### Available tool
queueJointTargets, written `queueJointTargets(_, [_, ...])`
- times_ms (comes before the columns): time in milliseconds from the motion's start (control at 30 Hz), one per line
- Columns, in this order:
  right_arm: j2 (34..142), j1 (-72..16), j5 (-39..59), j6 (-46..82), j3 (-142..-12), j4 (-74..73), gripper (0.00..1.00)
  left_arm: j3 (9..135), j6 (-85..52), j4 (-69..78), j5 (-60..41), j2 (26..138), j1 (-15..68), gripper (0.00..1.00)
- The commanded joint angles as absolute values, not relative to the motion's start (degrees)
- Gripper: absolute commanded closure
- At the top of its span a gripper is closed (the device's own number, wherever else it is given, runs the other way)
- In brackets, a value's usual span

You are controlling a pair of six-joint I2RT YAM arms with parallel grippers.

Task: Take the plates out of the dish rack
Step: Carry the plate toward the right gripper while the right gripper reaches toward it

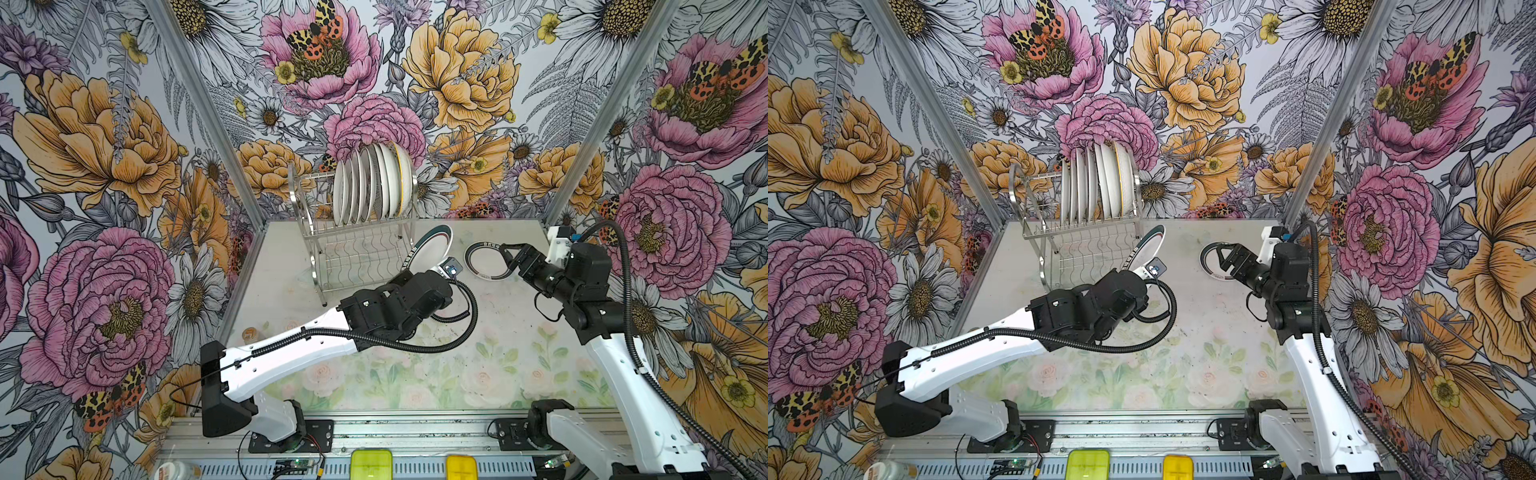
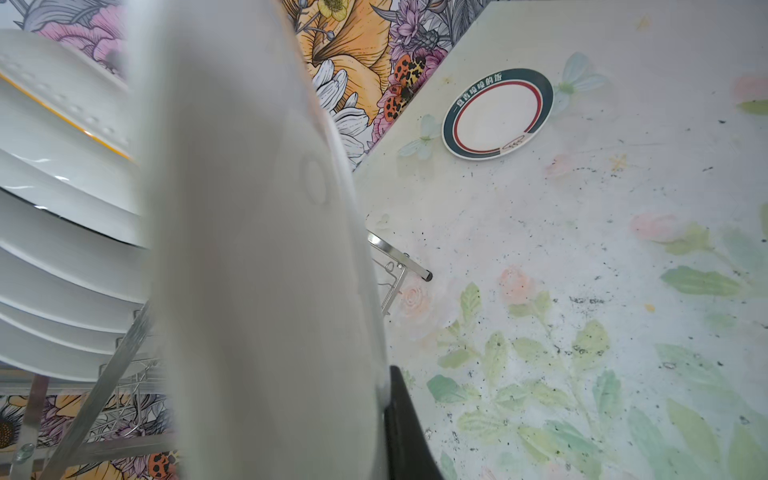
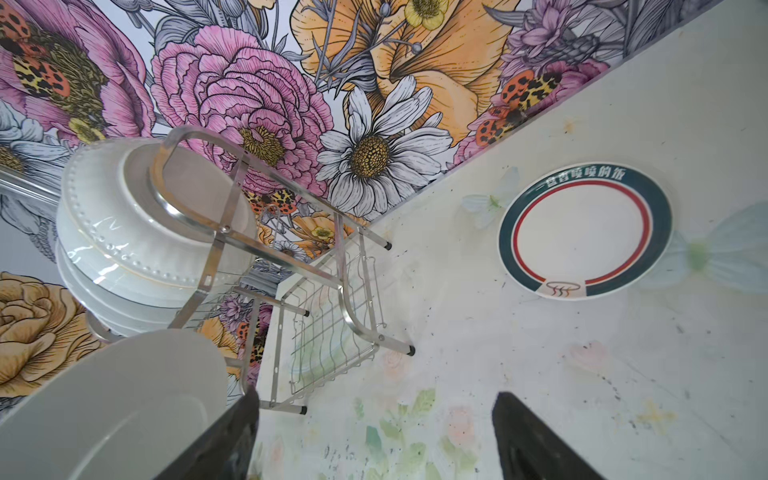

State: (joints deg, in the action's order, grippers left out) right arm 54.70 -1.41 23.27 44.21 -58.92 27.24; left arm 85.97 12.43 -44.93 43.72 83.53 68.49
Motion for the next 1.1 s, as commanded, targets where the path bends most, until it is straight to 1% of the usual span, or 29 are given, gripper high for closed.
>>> queueJointTargets(0, [54.70, -1.22, 29.72, 48.07, -59.50, 25.03, 0.14, 84.53, 12.70, -42.54, 47.82, 85.06, 69.77, 1.00])
queueJointTargets(100, [56.50, -2.32, 32.06, 49.48, -60.15, 24.22, 0.17, 83.94, 13.09, -42.43, 48.64, 86.99, 70.09, 1.00])
queueJointTargets(200, [59.32, -4.97, 31.93, 49.51, -61.61, 24.08, 0.22, 84.00, 14.30, -41.45, 48.87, 88.35, 70.36, 1.00])
queueJointTargets(367, [64.41, -9.68, 31.23, 49.74, -64.09, 23.48, 0.26, 84.53, 16.88, -40.04, 50.05, 90.11, 70.49, 1.00])
queueJointTargets(533, [67.37, -12.66, 32.21, 50.25, -65.98, 22.75, 0.27, 84.62, 18.85, -39.22, 50.74, 91.93, 70.37, 1.00])
queueJointTargets(800, [70.61, -15.00, 34.97, 52.20, -66.58, 19.53, 0.28, 84.71, 19.77, -38.00, 50.38, 93.28, 70.03, 1.00])
queueJointTargets(1067, [68.20, -15.37, 32.33, 51.95, -65.76, 19.75, 0.28, 82.98, 19.79, -37.16, 51.58, 92.26, 69.36, 1.00])
